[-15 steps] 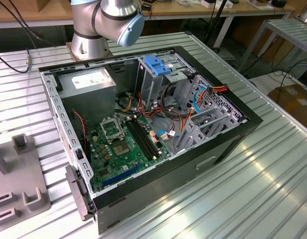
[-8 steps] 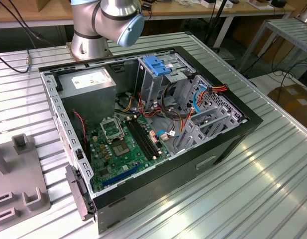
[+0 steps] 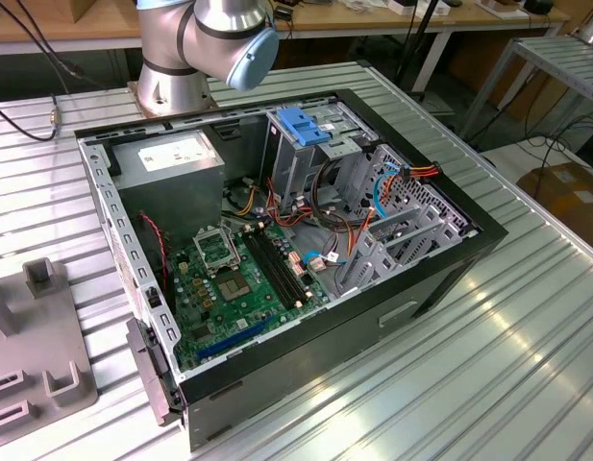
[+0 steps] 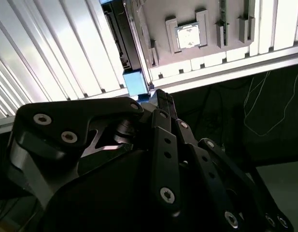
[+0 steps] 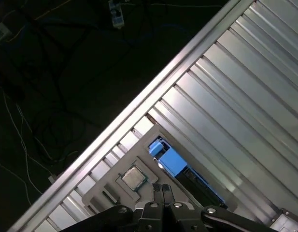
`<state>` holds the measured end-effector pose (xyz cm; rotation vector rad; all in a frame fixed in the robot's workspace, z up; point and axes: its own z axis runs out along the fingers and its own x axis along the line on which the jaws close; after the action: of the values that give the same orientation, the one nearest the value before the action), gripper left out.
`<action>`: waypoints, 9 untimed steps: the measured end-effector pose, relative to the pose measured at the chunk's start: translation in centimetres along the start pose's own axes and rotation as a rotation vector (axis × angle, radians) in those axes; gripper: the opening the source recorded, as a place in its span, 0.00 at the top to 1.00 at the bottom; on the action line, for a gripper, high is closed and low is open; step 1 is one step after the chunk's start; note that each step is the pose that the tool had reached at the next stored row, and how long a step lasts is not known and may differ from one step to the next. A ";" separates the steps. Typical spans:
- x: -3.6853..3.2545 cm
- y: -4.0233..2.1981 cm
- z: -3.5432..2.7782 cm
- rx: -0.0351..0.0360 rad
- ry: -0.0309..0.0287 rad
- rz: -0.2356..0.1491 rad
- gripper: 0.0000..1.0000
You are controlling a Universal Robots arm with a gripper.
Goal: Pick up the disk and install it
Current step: 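Pick up the disk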
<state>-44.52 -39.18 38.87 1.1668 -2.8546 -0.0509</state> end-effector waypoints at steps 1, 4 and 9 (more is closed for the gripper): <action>0.00 0.00 0.00 0.0005 0.0006 -0.013 0.90; 0.00 0.00 0.00 0.0027 0.0034 -0.066 0.90; 0.00 0.00 0.00 0.0061 0.0077 -0.148 0.90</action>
<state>-44.52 -39.18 38.87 1.3738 -2.7586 -0.0442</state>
